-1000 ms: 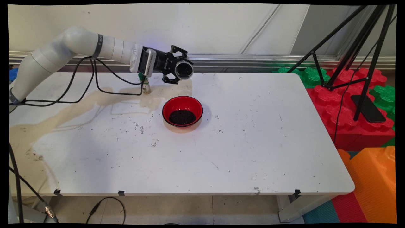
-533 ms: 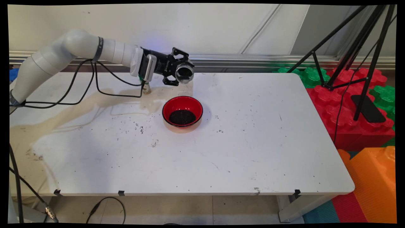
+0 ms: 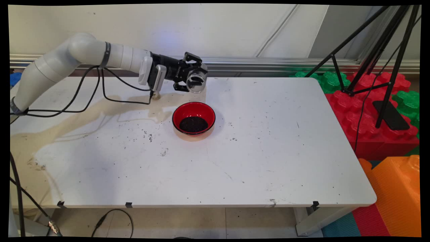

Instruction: Pour the black seasoning powder in the red bowl

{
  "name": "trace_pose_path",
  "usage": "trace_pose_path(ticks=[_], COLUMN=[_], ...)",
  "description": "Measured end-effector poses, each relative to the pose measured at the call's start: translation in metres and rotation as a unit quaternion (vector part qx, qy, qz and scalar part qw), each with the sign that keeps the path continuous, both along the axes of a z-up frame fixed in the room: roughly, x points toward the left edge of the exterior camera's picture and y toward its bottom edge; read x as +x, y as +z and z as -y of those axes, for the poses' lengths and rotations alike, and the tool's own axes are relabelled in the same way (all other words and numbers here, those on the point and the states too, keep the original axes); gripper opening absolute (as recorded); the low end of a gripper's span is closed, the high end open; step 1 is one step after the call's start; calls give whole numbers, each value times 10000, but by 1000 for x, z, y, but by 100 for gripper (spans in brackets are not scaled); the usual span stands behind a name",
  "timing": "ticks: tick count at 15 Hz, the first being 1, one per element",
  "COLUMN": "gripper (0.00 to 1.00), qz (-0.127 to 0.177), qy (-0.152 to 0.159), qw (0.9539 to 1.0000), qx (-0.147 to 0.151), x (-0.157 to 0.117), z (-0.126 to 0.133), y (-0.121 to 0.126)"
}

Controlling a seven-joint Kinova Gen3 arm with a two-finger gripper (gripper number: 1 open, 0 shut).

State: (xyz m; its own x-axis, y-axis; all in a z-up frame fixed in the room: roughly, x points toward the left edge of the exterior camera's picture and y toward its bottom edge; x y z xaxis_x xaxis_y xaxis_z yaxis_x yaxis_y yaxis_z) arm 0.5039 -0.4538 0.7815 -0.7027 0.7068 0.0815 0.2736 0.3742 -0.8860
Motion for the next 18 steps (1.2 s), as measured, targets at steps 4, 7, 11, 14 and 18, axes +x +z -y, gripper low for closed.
trace_pose_path(ticks=[4, 7, 11, 14, 18], gripper=[0, 0, 0, 0, 0], qz=[180, 317, 527, 649, 827], qy=[-128, -230, -384, -474, -604], qw=[9995, 9984, 9957, 9935, 9892], qx=[-232, -404, -659, -811, -1046], x=[-3, -4, -5, -5, -6], z=[-1, -2, -4, -5, -7], y=[-1, -2, -3, -3, -3])
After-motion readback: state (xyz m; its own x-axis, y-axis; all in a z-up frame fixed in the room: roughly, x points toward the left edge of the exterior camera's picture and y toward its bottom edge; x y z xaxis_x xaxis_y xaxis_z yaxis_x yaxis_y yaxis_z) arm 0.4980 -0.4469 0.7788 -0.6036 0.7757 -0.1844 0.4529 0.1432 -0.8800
